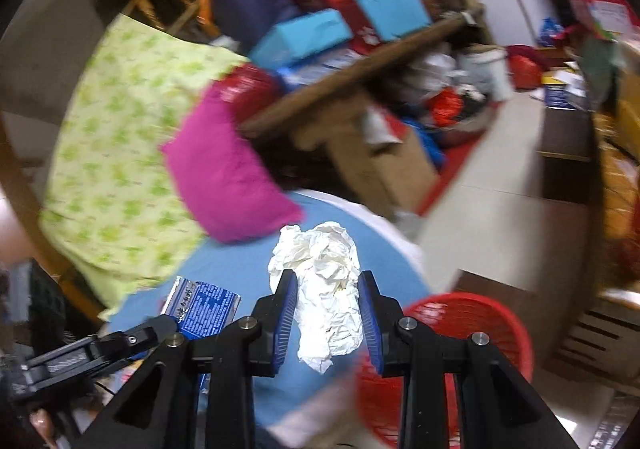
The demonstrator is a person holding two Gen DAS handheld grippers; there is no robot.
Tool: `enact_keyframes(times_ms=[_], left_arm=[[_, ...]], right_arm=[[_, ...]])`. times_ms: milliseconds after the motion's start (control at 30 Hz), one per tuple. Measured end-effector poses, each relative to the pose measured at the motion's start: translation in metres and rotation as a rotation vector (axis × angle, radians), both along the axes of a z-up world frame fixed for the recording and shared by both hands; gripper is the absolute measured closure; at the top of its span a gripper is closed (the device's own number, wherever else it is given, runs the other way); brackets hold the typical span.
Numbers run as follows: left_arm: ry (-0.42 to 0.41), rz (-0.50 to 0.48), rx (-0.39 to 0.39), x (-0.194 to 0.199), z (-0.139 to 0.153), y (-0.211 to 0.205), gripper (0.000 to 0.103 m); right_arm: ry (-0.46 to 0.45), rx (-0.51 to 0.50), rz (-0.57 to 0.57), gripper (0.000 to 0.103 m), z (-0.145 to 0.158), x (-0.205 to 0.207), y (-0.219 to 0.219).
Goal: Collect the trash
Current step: 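Carry the box and tissue to the red basket and release both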
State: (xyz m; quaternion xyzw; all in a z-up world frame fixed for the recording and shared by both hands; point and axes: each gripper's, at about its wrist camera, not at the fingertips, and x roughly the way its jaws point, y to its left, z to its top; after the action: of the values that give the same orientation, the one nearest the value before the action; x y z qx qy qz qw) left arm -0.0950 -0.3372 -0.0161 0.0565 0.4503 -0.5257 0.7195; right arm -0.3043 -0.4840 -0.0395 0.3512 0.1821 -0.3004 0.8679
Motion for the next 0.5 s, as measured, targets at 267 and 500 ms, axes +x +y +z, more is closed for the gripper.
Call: enact_keyframes(times_ms=[267,500], left_arm=[[0.062,-0.139,0.216,-0.033,-0.082,-0.081,0.058],[0.012,-0.156,0.302,-0.046,-0.106,-0.104,0.058]], right_arm=[[0.113,0.226,-0.100,0.069,-0.094,-0.027,-0.048],[0.129,0.297,-0.135,0.067,-0.119,-0.044,-0.054]])
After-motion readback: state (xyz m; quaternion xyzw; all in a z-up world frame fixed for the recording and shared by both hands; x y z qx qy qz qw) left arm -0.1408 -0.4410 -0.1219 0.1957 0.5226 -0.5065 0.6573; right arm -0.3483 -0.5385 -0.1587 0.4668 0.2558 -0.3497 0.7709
